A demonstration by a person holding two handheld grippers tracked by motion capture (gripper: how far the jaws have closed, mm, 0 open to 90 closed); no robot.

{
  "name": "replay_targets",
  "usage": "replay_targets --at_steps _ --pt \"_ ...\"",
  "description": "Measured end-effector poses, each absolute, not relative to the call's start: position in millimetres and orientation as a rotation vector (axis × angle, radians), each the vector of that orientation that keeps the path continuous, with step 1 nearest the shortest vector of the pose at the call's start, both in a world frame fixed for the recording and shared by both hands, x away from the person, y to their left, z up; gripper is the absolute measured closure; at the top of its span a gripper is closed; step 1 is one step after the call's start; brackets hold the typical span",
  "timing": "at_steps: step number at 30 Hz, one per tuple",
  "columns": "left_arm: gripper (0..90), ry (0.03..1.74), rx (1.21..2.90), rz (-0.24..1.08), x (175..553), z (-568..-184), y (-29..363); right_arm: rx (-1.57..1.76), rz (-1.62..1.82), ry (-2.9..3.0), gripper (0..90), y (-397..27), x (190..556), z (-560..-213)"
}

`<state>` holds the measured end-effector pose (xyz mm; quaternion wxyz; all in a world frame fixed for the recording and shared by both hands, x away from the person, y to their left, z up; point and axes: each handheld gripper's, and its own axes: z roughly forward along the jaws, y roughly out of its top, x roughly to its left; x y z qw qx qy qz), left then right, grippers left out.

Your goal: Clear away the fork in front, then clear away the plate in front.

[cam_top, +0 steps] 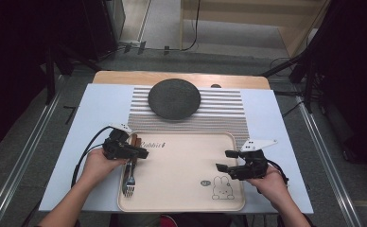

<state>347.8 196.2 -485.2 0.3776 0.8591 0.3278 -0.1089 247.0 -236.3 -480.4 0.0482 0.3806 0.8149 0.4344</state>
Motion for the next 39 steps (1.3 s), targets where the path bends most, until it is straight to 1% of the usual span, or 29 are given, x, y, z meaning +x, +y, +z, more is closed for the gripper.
replay_targets --at_steps 4,13,19,20,24,25,30,33,38,39 --pt "55.5 0.829 2.166 -0.271 348.2 -481.3 196.5 1.166 1.324 2.484 29.8 -237.0 246.2 -480.9" --pt "39.0 0.811 2.097 -0.200 350.8 -467.9 203.0 1.180 1.326 2.478 29.9 -239.2 244.1 -482.2" --pt "35.6 0.798 2.088 -0.134 352.9 -457.5 205.8 1.188 1.321 2.472 29.9 -241.3 241.7 -482.3" --pt "33.0 0.794 2.097 -0.122 353.3 -456.4 205.9 1.189 1.320 2.470 29.9 -241.7 241.4 -482.5" --pt "30.1 0.810 2.096 -0.119 356.1 -455.9 206.4 1.198 1.317 2.465 29.9 -243.4 239.5 -482.9" --pt "27.3 0.819 2.091 -0.120 356.6 -456.2 206.4 1.203 1.317 2.462 29.9 -243.7 238.6 -483.1" --pt "27.7 0.830 2.116 -0.076 359.0 -456.3 205.2 1.212 1.317 2.451 29.9 -245.9 236.3 -483.1" --pt "30.1 0.838 2.105 -0.067 363.3 -456.4 206.6 1.224 1.307 2.449 29.9 -247.1 234.3 -483.7" --pt "30.1 0.879 2.098 -0.076 370.3 -457.4 208.2 1.238 1.302 2.437 29.9 -249.9 231.0 -484.1" --pt "31.6 0.893 2.091 -0.089 371.5 -457.5 208.4 1.241 1.303 2.434 29.9 -250.5 230.5 -484.4"
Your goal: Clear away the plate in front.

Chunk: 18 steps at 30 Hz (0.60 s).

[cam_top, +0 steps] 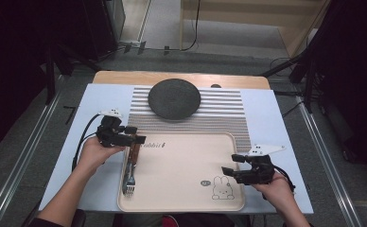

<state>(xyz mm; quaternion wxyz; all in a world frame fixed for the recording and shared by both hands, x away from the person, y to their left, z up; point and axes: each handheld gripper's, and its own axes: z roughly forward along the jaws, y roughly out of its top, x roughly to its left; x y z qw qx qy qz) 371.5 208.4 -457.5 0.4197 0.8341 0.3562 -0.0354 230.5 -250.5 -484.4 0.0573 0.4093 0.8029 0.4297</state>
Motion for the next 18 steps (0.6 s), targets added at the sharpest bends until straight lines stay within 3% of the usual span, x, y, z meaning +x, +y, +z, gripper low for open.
replay_targets --at_steps 18 --pt "34.2 0.992 2.059 0.021 399.8 -451.2 204.3 1.256 1.296 2.433 29.9 -251.8 229.4 -486.1"
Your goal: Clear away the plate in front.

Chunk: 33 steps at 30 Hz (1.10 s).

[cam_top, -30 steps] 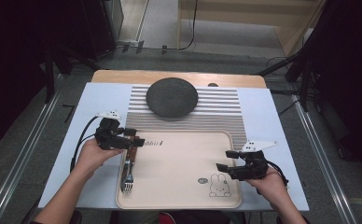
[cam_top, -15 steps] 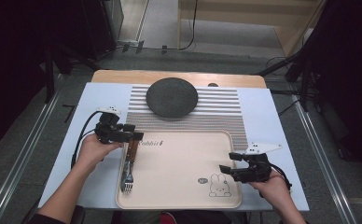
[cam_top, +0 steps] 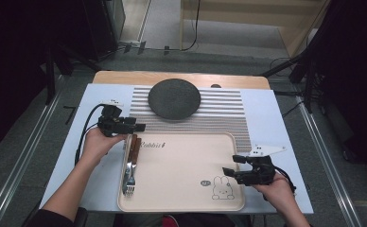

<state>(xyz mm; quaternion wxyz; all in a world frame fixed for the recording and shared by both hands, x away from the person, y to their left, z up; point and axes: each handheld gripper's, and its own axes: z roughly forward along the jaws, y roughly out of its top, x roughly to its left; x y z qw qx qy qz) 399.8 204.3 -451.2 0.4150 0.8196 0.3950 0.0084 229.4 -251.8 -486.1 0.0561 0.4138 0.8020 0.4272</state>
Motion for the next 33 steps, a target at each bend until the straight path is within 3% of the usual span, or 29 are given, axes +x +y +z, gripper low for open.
replay_targets --at_steps 33 --pt "34.4 1.075 2.017 0.166 464.3 -446.0 175.4 1.252 1.308 2.441 29.8 -251.5 233.7 -487.6"
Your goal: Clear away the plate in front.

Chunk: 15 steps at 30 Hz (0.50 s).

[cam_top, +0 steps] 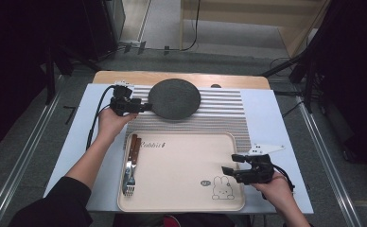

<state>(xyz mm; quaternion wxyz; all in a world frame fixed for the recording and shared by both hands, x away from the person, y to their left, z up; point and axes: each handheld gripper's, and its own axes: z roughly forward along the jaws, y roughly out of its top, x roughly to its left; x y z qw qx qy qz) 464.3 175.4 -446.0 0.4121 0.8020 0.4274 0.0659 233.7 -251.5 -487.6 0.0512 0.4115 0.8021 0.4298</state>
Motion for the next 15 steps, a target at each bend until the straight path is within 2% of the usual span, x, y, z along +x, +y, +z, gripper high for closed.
replay_targets --at_steps 15 --pt "34.4 1.108 2.035 0.220 497.7 -441.8 162.6 1.250 1.315 2.443 29.7 -251.2 234.1 -487.8"
